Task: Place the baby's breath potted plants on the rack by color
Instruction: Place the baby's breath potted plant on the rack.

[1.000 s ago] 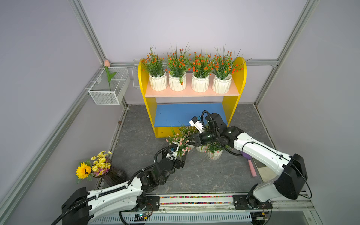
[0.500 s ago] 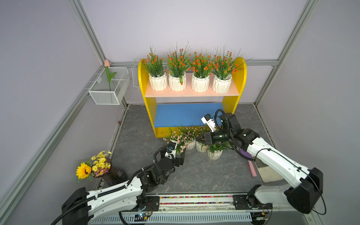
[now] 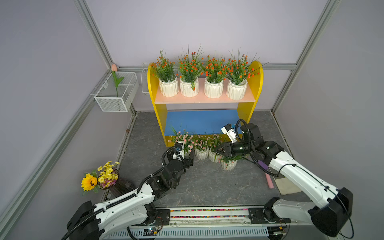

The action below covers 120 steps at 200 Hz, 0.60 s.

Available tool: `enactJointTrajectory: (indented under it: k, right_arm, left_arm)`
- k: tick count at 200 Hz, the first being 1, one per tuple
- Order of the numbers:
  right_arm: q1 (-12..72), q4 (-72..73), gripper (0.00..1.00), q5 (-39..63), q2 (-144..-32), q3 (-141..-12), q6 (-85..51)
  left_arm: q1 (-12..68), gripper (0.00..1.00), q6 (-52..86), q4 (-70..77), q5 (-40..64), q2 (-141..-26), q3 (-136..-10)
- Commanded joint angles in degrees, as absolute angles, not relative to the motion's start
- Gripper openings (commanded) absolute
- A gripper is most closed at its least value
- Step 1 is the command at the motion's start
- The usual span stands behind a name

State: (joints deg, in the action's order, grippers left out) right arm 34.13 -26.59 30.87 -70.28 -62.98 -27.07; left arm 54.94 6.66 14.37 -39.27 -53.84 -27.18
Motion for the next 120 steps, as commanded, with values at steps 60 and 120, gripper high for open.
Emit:
enactJointTrajectory:
  k: [60,120]
  right_arm:
    - [33.47,-28.11,0.21,30.23,-67.08,-60.53,-27.87]
    - [33.13,-29.51,0.21,29.71,-64.96,-59.64,-28.04]
  left_arm:
    - [47.07,0.40,4.69,18.66,-34.22,-61.65,-37.60]
    - [40.14,0.39,5.63,16.26,-29.66,-67.07,-43.93]
